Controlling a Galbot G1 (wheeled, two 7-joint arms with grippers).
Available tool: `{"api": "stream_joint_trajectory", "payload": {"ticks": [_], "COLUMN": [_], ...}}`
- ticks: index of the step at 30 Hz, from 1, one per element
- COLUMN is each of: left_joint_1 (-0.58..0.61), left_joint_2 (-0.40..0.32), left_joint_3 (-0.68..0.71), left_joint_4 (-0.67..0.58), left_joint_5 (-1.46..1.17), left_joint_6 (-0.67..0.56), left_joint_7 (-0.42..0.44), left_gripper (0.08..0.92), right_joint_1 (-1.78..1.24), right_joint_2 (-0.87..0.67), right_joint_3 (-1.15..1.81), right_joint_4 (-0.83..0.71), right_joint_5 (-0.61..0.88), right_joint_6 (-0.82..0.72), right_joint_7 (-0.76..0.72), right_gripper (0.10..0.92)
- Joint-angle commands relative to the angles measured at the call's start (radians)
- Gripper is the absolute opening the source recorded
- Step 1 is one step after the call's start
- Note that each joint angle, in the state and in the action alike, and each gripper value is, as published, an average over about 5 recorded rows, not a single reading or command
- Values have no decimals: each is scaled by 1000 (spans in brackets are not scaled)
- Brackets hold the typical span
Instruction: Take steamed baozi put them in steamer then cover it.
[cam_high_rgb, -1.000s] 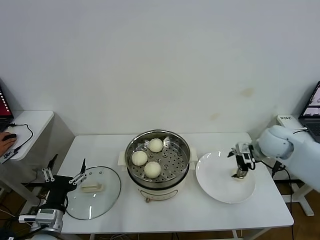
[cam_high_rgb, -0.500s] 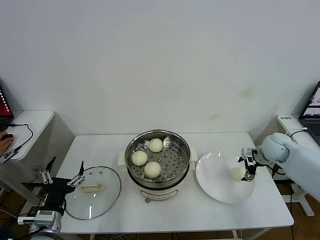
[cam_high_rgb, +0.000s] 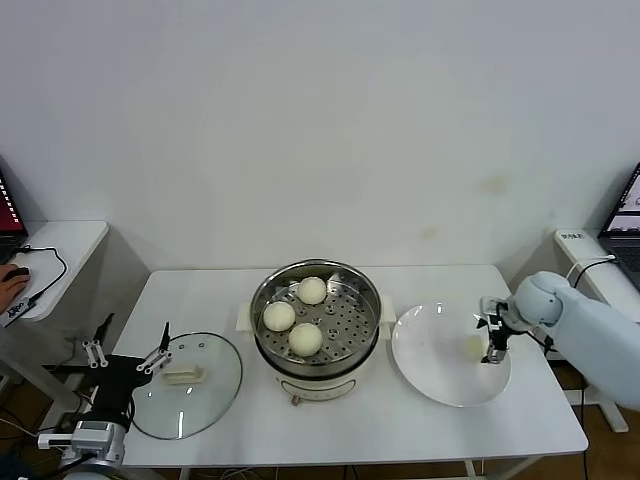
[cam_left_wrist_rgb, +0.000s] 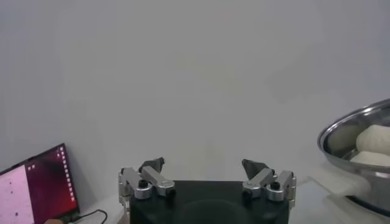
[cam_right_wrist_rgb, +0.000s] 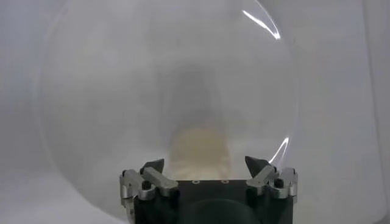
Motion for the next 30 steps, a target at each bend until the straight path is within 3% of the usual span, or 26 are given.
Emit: {"api": "stream_joint_trajectory", "payload": {"ticks": [1,18,30], "left_joint_1": [0,8,4], "left_joint_2": [0,-4,-3], "left_joint_3": [1,2,3], "left_joint_4": [-1,-22,-26], "left_joint_5": [1,5,3], "left_joint_6": [0,2,1], "left_joint_7": [0,-1,-1], "left_gripper": [823,823,823], "right_joint_1": [-12,36,403], "right_joint_2": [38,-1,-149], "right_joint_3": [20,2,-267], "right_joint_4": [-66,-11,235], "right_joint_5": [-27,2,199], "right_joint_6": [8,-3,-108], "right_joint_7": [0,-47,-83], "right_gripper": [818,589,577]}}
